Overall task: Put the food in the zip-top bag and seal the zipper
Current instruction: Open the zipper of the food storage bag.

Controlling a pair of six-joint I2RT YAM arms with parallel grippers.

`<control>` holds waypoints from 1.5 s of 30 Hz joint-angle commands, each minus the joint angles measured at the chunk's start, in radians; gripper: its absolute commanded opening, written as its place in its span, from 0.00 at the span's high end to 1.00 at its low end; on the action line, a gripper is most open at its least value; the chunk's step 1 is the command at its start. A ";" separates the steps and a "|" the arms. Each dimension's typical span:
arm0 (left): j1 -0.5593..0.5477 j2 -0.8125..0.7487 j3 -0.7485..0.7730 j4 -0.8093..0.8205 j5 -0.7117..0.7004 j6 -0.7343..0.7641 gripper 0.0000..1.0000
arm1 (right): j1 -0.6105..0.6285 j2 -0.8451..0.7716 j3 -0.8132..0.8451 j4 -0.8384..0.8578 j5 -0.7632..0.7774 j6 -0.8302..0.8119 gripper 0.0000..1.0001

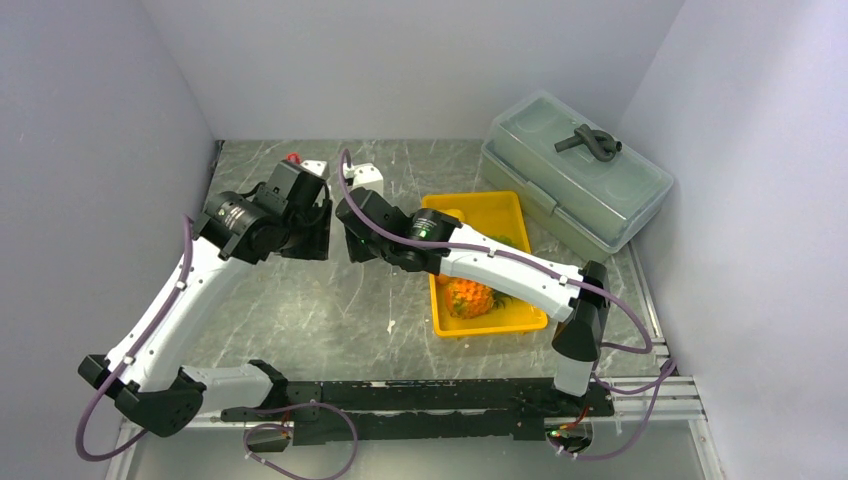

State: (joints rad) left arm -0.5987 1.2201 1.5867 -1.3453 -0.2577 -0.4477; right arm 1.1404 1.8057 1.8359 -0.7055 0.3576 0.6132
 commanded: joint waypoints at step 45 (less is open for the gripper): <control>0.004 -0.015 -0.133 0.124 -0.152 0.001 1.00 | -0.003 -0.105 -0.103 0.024 0.049 0.020 1.00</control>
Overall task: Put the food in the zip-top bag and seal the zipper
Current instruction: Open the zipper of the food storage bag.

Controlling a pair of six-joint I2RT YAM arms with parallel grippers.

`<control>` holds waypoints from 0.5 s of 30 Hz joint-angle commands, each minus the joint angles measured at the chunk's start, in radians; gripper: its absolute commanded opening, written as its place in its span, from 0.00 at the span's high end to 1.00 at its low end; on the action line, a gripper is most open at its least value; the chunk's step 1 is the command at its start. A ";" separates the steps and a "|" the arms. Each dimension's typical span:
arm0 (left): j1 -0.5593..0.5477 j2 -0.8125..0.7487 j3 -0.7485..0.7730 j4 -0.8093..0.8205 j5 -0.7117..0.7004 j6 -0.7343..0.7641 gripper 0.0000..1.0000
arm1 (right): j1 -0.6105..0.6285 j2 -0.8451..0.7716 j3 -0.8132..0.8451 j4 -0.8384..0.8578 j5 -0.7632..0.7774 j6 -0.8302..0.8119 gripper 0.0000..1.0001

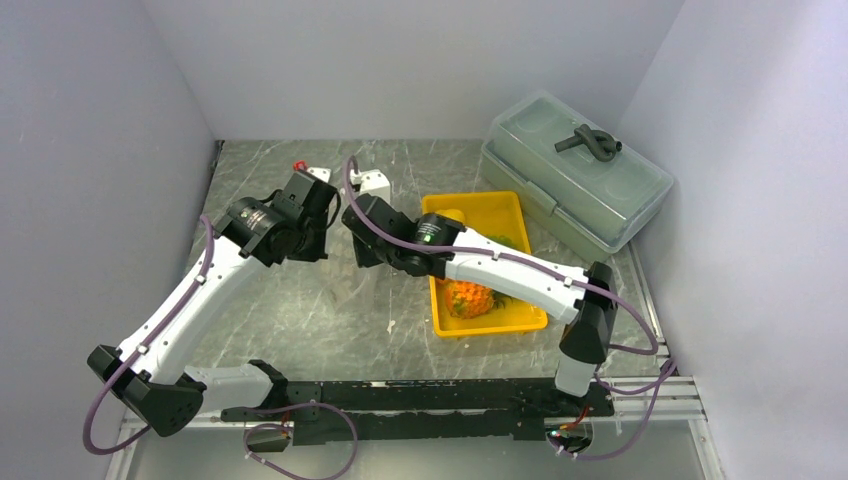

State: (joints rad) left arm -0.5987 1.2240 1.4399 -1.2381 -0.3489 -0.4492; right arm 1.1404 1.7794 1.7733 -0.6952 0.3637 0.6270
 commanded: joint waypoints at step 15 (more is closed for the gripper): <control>0.004 0.026 0.187 -0.188 -0.212 0.047 1.00 | -0.093 -0.152 -0.241 0.047 0.047 0.057 1.00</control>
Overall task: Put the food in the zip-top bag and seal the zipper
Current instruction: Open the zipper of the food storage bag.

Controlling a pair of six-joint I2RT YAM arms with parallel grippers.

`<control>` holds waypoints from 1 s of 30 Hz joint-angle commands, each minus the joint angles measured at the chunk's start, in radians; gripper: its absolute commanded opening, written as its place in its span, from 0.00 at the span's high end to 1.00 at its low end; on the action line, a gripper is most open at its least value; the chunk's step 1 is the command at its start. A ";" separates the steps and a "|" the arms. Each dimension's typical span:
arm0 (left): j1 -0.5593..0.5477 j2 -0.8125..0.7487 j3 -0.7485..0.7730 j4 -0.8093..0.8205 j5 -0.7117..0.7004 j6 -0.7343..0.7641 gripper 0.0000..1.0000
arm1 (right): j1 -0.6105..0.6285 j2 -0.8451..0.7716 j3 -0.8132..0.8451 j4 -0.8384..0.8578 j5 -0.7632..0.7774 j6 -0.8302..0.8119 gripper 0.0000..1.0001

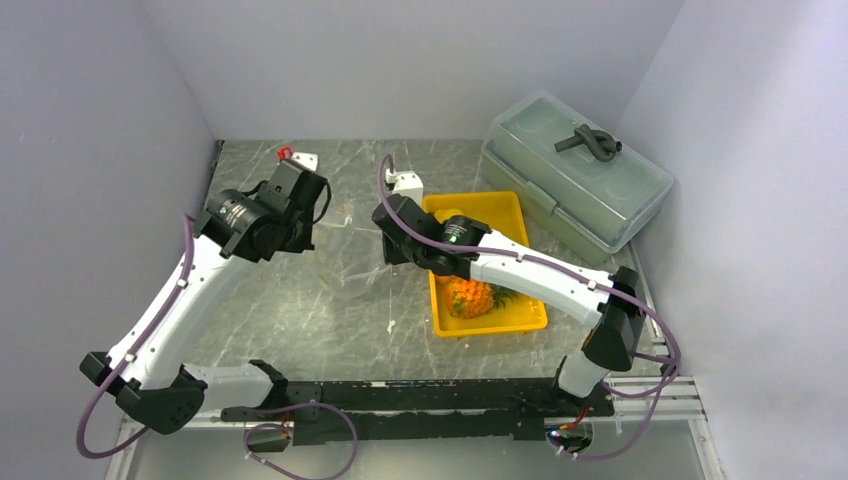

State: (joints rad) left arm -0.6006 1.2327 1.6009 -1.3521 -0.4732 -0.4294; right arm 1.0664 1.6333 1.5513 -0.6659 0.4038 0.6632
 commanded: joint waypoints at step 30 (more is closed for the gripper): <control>0.004 0.168 -0.125 0.029 -0.057 0.005 1.00 | -0.161 0.134 -0.347 0.249 -0.154 0.139 1.00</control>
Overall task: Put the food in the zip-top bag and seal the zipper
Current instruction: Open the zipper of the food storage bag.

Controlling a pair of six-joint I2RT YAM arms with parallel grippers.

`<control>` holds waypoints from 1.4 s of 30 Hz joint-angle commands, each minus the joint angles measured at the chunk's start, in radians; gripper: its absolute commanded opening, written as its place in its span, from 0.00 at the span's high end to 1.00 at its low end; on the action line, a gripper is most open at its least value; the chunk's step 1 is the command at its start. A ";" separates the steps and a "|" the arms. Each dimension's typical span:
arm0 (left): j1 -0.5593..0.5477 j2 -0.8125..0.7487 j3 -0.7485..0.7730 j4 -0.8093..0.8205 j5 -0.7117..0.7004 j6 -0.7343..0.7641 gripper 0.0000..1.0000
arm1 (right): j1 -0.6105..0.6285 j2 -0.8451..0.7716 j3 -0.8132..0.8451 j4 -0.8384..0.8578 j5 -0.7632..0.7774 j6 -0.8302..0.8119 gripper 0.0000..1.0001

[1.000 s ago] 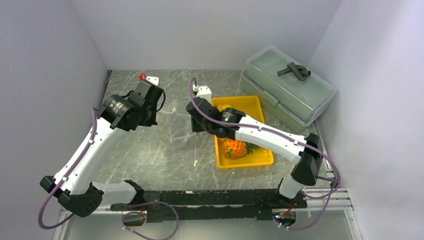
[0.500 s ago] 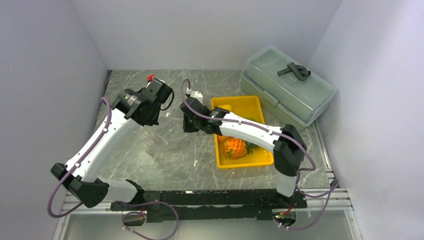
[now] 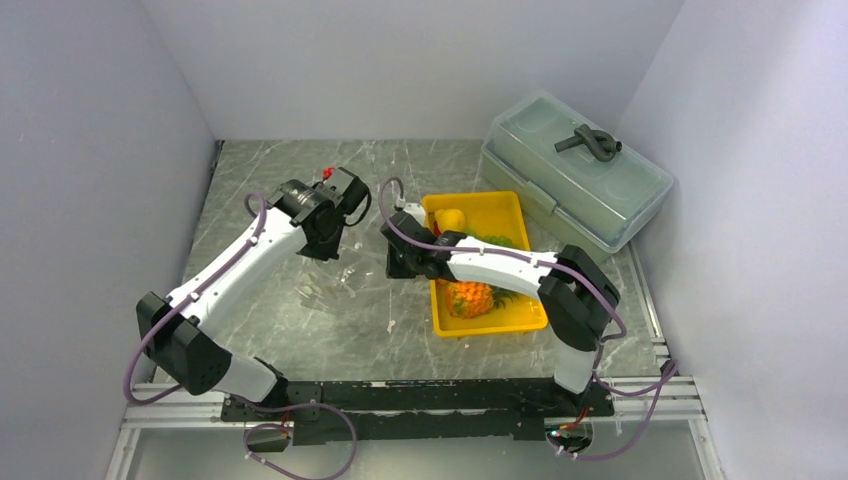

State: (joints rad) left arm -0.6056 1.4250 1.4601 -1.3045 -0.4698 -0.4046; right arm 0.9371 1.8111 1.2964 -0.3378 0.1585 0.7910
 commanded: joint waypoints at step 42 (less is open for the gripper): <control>0.007 -0.014 0.059 -0.031 -0.056 -0.008 1.00 | -0.020 -0.549 -0.071 -0.240 0.149 -0.119 0.38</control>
State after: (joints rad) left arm -0.6018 1.4391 1.5105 -1.3289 -0.4988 -0.4080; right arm 0.9180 1.3506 1.2694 -0.4919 0.2188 0.7124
